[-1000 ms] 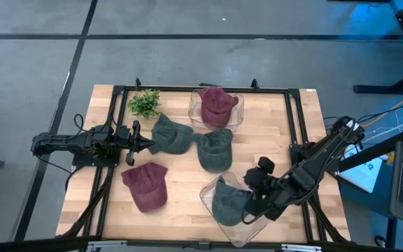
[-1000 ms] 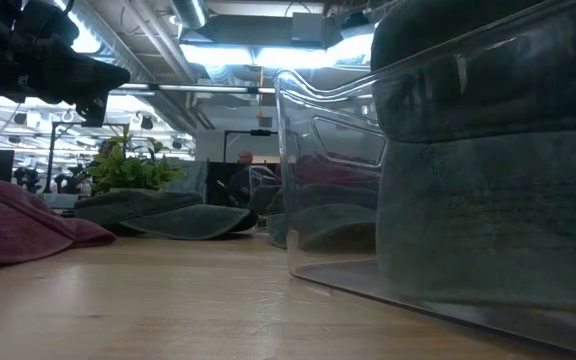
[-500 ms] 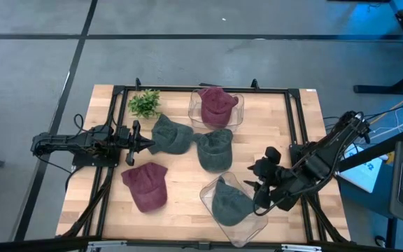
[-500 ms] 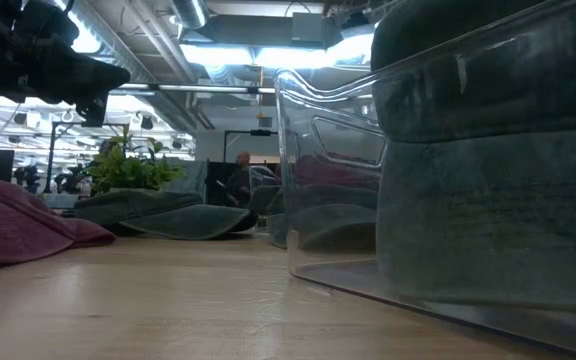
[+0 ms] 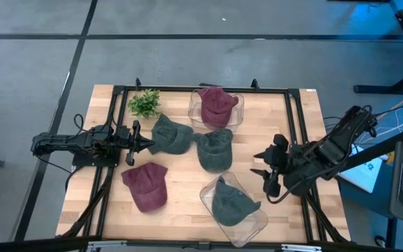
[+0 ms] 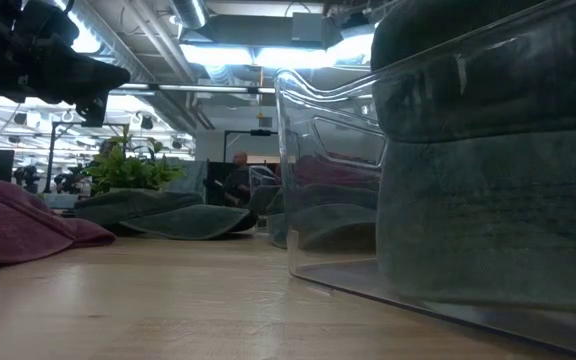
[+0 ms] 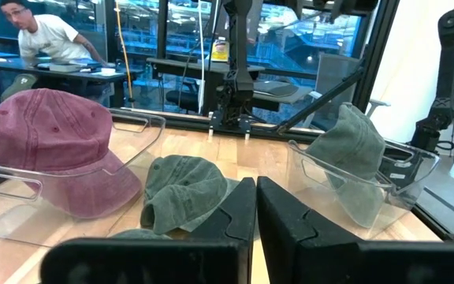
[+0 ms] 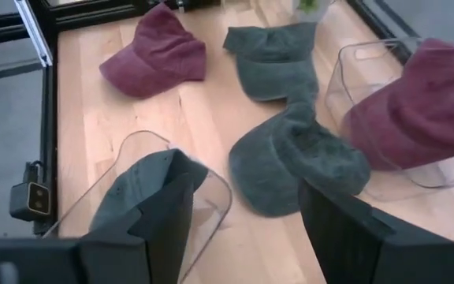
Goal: Pick & Place hat
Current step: Put the right black cap into the bottom transparent bin
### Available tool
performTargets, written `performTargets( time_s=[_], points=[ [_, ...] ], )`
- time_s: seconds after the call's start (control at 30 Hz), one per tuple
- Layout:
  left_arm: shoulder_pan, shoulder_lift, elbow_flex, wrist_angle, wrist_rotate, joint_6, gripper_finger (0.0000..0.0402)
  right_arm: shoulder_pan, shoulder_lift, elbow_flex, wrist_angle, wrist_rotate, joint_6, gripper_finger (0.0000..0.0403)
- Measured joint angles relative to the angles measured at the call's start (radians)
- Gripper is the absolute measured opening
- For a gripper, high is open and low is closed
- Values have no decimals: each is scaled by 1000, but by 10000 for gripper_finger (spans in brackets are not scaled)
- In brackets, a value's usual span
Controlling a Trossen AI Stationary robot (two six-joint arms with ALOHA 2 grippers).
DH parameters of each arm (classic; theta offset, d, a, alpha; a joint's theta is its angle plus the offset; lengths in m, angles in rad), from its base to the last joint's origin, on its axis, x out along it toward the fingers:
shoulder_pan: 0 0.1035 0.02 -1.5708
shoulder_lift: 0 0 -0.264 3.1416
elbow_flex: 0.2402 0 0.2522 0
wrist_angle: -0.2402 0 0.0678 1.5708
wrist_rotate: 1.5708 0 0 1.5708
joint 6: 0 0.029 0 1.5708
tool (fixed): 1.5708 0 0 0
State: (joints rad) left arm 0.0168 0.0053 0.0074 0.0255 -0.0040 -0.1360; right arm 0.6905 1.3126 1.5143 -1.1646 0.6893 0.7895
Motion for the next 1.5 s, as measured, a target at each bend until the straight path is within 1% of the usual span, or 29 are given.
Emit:
performTargets(
  time_s=[0.33, 0.67, 1.27, 1.4, 1.5],
  points=[
    [0, 0, 0, 0, 0, 0, 13, -62, -54, 0, -43, 0, -125, 228],
    [0, 0, 0, 0, 0, 0, 9, -154, -100, 0, -68, 0, -240, 228],
    [0, 0, 0, 0, 0, 0, 10, -370, -112, 0, -66, -1, -542, 228],
    [0, 0, 0, 0, 0, 0, 13, -409, -112, 0, -37, -2, -623, 228],
    [0, 0, 0, 0, 0, 0, 12, -436, -112, 0, 1, -30, -690, 228]
  ],
)
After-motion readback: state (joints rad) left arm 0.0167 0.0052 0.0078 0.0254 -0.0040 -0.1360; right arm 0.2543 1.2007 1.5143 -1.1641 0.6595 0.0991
